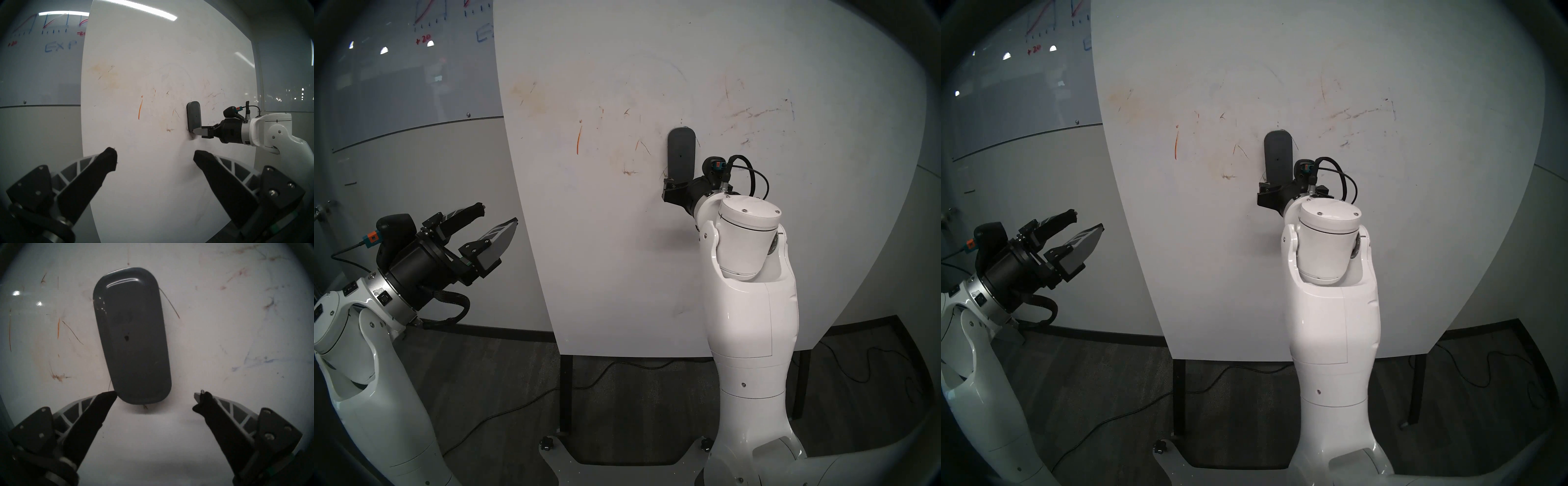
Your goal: Erase all marks on the whiteboard with the eraser
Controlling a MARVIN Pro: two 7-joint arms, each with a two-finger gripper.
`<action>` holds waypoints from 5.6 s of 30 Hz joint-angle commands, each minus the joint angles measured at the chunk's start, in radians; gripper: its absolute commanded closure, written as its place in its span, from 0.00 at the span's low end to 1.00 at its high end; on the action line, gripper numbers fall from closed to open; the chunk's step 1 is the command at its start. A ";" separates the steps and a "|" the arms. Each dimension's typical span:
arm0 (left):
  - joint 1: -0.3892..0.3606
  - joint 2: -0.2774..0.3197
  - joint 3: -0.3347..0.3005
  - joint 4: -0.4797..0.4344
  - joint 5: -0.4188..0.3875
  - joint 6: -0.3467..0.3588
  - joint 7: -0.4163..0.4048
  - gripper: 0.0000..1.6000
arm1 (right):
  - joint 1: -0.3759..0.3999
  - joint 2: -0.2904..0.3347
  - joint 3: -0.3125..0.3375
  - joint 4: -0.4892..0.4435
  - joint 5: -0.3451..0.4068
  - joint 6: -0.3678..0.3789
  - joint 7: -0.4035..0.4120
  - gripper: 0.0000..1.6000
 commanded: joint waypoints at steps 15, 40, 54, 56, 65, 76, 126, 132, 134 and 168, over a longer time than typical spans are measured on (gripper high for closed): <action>-0.003 0.002 0.002 -0.016 -0.005 0.000 0.002 0.00 | -0.061 0.050 0.149 -0.210 0.112 0.103 0.128 0.00; -0.003 0.002 0.002 -0.016 -0.005 0.000 0.002 0.00 | -0.028 0.046 0.138 -0.192 0.187 0.103 0.232 0.00; -0.002 0.002 0.002 -0.016 -0.005 0.000 0.002 0.00 | 0.036 0.007 0.060 -0.121 0.171 0.103 0.208 0.00; -0.002 0.002 0.002 -0.016 -0.005 0.000 0.002 0.00 | 0.042 0.001 0.050 -0.109 0.170 0.103 0.203 0.00; -0.003 0.002 0.002 -0.016 -0.005 0.000 0.002 0.00 | 0.075 -0.010 -0.007 -0.041 0.135 0.077 0.160 0.00; -0.003 0.002 0.002 -0.016 -0.005 0.000 0.002 0.00 | 0.099 -0.024 -0.056 0.018 0.069 -0.019 0.092 0.00; -0.003 0.002 0.002 -0.016 -0.005 0.000 0.002 0.00 | 0.132 -0.042 -0.047 0.141 -0.025 -0.207 -0.040 0.00; -0.003 0.002 0.002 -0.016 -0.004 0.000 0.002 0.00 | 0.160 -0.037 -0.027 0.153 -0.014 -0.207 -0.025 0.00; -0.003 0.002 0.002 -0.016 -0.004 0.000 0.002 0.00 | 0.167 -0.035 -0.022 0.155 -0.011 -0.207 -0.021 0.00; -0.003 0.002 0.002 -0.016 -0.005 0.000 0.002 0.00 | 0.197 0.028 0.063 0.096 0.054 -0.129 0.102 0.00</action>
